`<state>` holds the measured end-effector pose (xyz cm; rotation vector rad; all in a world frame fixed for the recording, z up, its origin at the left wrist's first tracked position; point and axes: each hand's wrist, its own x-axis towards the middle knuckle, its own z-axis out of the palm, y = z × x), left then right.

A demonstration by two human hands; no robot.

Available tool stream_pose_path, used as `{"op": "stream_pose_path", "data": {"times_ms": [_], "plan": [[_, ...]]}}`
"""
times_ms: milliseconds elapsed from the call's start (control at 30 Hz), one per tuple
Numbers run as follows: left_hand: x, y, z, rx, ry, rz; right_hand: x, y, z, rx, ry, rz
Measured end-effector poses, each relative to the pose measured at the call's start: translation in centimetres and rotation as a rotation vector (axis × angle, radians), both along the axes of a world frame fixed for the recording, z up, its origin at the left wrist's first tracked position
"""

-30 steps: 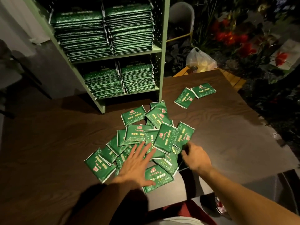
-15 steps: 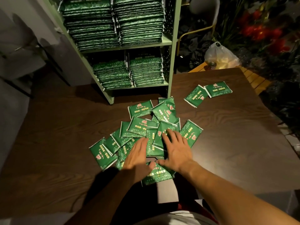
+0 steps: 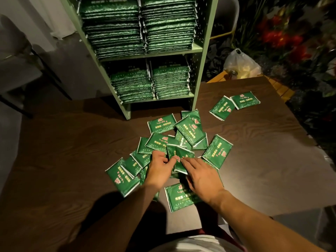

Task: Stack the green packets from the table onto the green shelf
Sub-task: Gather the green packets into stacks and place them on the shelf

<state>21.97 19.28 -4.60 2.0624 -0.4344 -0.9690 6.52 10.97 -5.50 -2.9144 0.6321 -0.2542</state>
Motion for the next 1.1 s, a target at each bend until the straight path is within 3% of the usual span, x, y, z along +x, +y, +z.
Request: {"op": "stream_pose_path", "data": {"times_ms": [133, 233, 333, 500, 600, 700, 900, 1100], "plan": [[0.8, 0.0, -0.3, -0.016, 0.175, 0.162, 0.1, 0.5, 0.3, -0.026, -0.036, -0.002], [1.4, 0.3, 0.2, 0.000, 0.341, 0.159, 0.4, 1.4, 0.8, 0.033, -0.040, 0.060], [2.1, 0.9, 0.2, 0.064, 0.360, 0.046, 0.9, 1.9, 1.4, 0.273, -0.049, -0.003], [3.0, 1.5, 1.0, 0.041, 0.458, -0.001, 2.6, 0.5, 2.7, 0.743, -0.289, -0.604], [2.7, 1.4, 1.8, 0.047, 0.516, -0.028, 3.5, -0.6, 3.5, 1.165, -0.159, -0.641], [2.8, 1.4, 2.3, 0.011, 0.620, -0.033, 3.6, -1.5, 3.0, 1.289, -0.099, -0.686], [3.6, 2.0, 2.4, -0.022, 0.471, -0.011, 2.2, -3.2, 3.7, 1.457, -0.287, -0.839], [4.8, 2.4, 1.7, -0.117, 0.517, 0.134, 0.9, -3.8, 3.9, 1.636, -0.407, -0.972]]}}
